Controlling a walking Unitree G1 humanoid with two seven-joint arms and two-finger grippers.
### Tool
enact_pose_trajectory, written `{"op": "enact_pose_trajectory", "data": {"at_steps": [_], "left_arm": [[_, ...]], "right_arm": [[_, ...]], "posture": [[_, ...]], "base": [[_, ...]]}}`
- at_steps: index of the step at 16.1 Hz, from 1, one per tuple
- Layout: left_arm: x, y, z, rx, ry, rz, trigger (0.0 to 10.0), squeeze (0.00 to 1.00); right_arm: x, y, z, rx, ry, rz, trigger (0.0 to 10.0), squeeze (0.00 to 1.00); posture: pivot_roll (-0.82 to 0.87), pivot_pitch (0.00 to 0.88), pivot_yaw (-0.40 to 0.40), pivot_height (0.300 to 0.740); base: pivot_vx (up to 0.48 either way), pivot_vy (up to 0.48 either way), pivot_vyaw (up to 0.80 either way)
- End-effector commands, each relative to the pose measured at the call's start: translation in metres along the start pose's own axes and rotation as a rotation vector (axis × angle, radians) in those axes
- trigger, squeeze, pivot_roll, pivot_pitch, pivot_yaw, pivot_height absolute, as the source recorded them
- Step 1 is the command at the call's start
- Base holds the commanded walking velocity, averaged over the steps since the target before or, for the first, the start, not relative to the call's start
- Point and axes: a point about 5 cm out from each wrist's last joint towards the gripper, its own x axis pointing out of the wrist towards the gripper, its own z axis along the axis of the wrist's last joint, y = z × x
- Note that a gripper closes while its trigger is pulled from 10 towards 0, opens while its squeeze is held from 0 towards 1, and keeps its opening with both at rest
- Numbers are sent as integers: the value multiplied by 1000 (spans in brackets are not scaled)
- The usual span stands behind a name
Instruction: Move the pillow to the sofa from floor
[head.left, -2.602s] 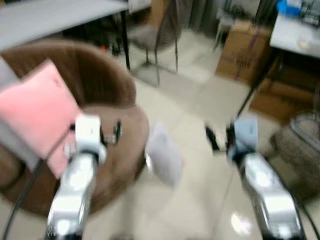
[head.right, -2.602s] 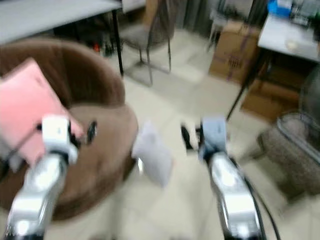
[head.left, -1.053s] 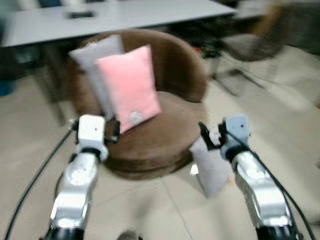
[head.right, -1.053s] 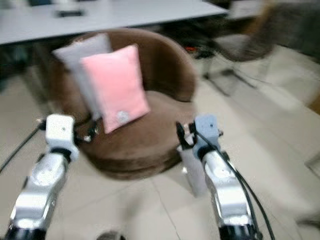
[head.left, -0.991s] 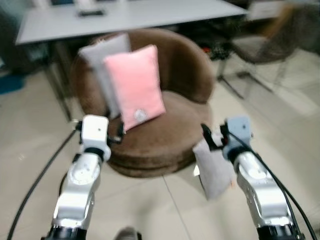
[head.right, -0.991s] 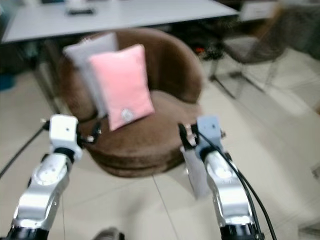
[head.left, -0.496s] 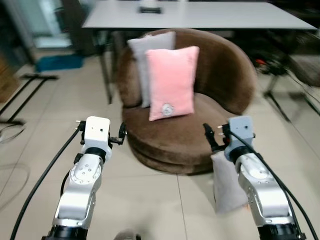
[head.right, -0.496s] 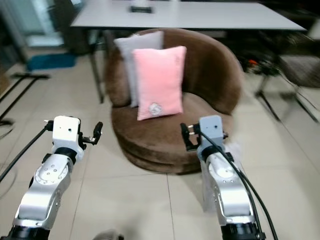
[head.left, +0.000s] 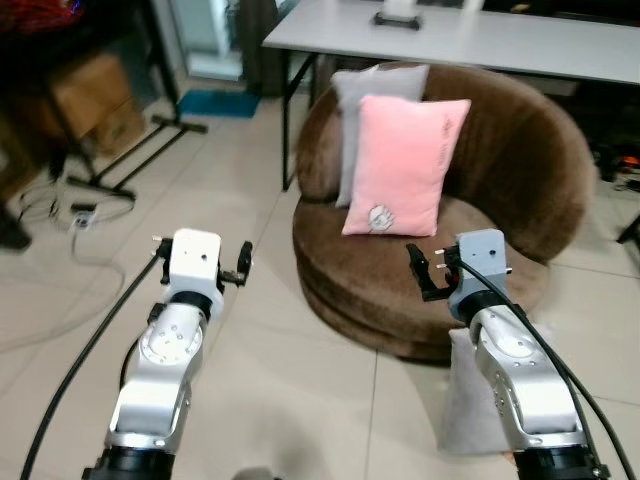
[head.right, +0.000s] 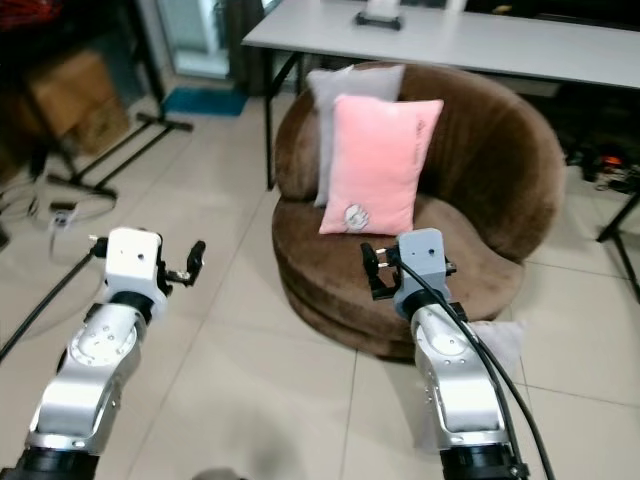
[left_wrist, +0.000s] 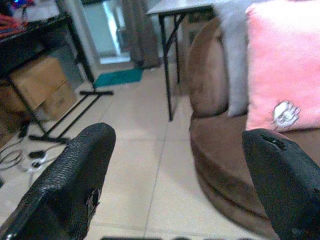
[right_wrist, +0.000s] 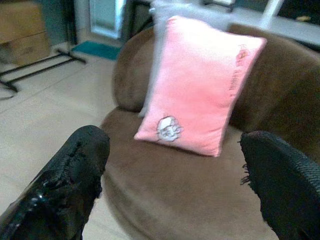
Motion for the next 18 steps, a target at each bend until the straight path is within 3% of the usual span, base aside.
{"op": "enact_pose_trajectory", "data": {"at_steps": [1,9,11,18], "left_arm": [[2,1,2,7,-5,2,10000,271],[0,-4,0,20,-22,-26,10000,267],[-3,-4,-1,27,-48,-42,10000,275],[-20,-3,-5,17,-89,-60,10000,271]], "right_arm": [[2,-1,2,-8,-6,-4,10000,0],[0,-6,2,39,-35,-48,10000,0],[1,-14,2,110,-49,-99,10000,0],[1,-19,1,98,-66,-100,10000,0]], "posture": [[28,0,5,740],[20,0,8,740],[21,0,10,740],[30,0,-4,740]], "base": [[0,-311,0],[0,-310,0],[0,-313,0],[0,-314,0]]}}
